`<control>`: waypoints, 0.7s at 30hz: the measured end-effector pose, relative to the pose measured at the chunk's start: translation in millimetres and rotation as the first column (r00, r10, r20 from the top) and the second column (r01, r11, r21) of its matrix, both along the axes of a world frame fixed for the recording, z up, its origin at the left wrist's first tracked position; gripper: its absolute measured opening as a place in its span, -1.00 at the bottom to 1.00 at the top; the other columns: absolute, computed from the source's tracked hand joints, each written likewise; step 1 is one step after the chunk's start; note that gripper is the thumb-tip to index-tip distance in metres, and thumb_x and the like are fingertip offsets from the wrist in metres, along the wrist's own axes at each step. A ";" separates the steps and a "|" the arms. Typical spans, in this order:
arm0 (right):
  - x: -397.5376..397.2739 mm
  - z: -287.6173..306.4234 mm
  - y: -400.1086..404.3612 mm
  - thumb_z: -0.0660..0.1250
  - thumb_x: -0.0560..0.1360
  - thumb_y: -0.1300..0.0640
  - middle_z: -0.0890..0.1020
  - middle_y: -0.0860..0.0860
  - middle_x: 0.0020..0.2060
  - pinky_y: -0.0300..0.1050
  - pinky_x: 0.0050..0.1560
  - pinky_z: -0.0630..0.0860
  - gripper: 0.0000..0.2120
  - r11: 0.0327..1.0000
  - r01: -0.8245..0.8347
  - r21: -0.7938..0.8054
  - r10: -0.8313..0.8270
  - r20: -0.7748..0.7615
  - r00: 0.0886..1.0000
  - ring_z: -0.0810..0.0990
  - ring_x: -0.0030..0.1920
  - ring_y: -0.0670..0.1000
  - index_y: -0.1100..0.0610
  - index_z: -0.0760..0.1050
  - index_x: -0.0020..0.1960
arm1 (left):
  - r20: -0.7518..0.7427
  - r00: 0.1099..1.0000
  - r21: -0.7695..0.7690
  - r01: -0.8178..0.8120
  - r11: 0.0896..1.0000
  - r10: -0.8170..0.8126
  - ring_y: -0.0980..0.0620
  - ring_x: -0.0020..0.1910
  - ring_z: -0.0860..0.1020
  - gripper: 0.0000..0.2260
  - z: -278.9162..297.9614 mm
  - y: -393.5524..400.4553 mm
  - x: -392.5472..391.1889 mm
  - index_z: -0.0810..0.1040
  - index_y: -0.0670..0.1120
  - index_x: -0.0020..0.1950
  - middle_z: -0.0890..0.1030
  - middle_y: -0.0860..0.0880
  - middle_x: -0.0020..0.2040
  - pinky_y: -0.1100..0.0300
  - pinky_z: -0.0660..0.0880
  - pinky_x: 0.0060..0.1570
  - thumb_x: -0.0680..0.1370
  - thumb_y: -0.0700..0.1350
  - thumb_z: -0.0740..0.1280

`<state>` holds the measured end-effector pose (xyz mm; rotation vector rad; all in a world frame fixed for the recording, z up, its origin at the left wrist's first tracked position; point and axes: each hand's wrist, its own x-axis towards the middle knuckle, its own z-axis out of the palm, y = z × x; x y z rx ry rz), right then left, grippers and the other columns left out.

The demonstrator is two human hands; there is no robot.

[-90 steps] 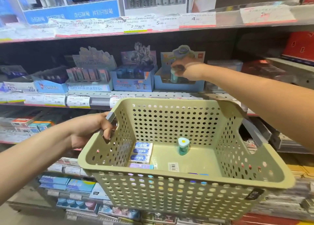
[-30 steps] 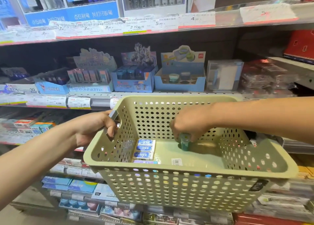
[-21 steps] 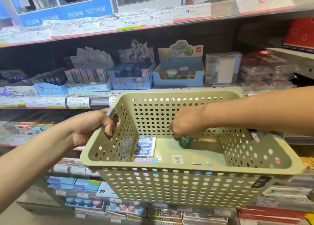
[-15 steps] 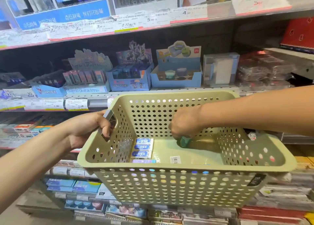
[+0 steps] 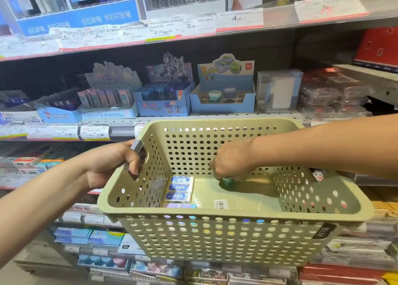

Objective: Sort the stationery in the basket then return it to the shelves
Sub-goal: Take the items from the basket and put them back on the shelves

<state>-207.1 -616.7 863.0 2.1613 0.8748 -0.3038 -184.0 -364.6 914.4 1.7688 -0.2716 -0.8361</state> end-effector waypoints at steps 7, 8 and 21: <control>-0.3 1.1 1.1 0.24 0.50 0.24 0.50 0.07 -0.04 -0.21 -0.46 0.17 -0.80 0.993 0.065 0.101 -0.059 -0.059 0.996 0.44 -0.15 0.05 0.18 0.48 0.11 | 0.013 1.000 -0.010 0.012 1.000 -0.012 -0.15 -0.52 0.53 -0.38 -2.6 2.0 3.1 0.47 -0.13 -0.03 0.56 -0.27 -0.33 0.07 0.51 -0.55 -0.07 -0.42 0.19; 0.8 3.1 0.6 0.25 0.50 0.21 0.51 0.07 -0.06 -0.21 -0.45 0.19 -0.82 0.986 0.087 0.145 -0.078 -0.068 0.995 0.46 -0.15 0.05 0.18 0.48 0.09 | 0.007 1.000 -0.020 0.014 1.000 -0.014 -0.14 -0.54 0.53 -0.43 -2.1 1.6 2.6 0.46 -0.14 -0.04 0.55 -0.27 -0.35 0.09 0.51 -0.55 -0.02 -0.44 0.16; -15.2 81.6 -30.0 0.13 0.61 0.17 0.54 -0.07 0.05 -0.26 -0.15 0.53 -0.72 0.245 0.384 0.890 -0.191 -0.344 0.919 0.52 -0.19 -0.28 0.02 0.46 0.27 | -0.014 1.000 -0.050 0.008 0.999 -0.009 -0.14 -0.53 0.54 -0.53 -1.0 -1.3 3.2 0.47 -0.14 -0.07 0.57 -0.25 -0.37 0.08 0.51 -0.55 0.08 -0.42 0.11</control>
